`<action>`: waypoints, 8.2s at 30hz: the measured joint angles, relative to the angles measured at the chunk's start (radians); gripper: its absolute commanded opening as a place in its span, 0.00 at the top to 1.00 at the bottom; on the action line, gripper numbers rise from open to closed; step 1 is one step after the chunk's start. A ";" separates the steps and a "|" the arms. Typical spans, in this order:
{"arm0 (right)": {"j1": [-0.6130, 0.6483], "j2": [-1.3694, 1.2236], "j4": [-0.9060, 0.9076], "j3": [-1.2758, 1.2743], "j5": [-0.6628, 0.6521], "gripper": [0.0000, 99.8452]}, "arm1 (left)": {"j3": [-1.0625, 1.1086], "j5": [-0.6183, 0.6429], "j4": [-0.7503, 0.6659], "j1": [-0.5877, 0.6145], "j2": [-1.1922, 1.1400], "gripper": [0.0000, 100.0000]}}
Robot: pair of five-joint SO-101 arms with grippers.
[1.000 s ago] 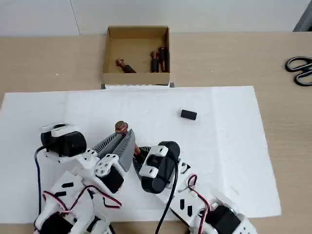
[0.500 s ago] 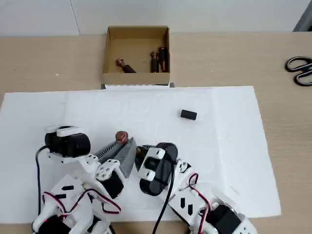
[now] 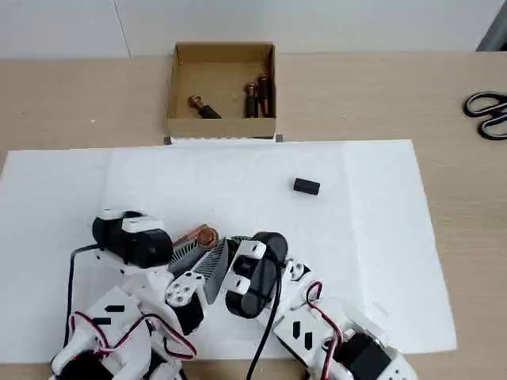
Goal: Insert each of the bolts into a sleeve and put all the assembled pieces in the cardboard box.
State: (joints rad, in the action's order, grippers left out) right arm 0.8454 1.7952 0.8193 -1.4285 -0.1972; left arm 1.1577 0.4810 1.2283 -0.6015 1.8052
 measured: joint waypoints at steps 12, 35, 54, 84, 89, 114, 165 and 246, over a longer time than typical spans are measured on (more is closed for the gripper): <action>-0.015 0.000 0.000 0.023 0.002 1.00 | -0.011 -0.074 0.126 0.015 0.003 0.79; -0.259 0.000 0.000 0.020 0.023 1.00 | -0.158 -0.232 0.081 0.224 0.000 0.99; -0.543 -0.520 0.060 0.301 0.278 1.00 | 0.520 -0.410 -0.448 0.595 -0.003 0.99; -0.537 -2.265 -0.213 1.866 0.249 1.00 | 0.528 -0.410 -0.358 0.601 -0.002 0.99; -0.499 -2.501 -0.215 2.082 0.235 1.00 | 0.528 -0.410 -0.358 0.601 -0.002 0.99; -0.465 -2.725 0.551 2.786 0.155 0.73 | 0.528 -0.410 -0.358 0.601 -0.002 0.99; -0.657 -2.237 0.902 2.071 -0.479 0.85 | 0.528 -0.410 -0.358 0.601 -0.002 0.99; -0.733 -1.645 0.902 1.479 0.204 1.00 | 0.298 -0.422 -0.190 0.641 -0.003 0.99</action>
State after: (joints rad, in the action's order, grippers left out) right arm 0.1120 0.1504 1.7215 0.0506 0.0069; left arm 1.4553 0.0591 1.0380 0.0399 1.8021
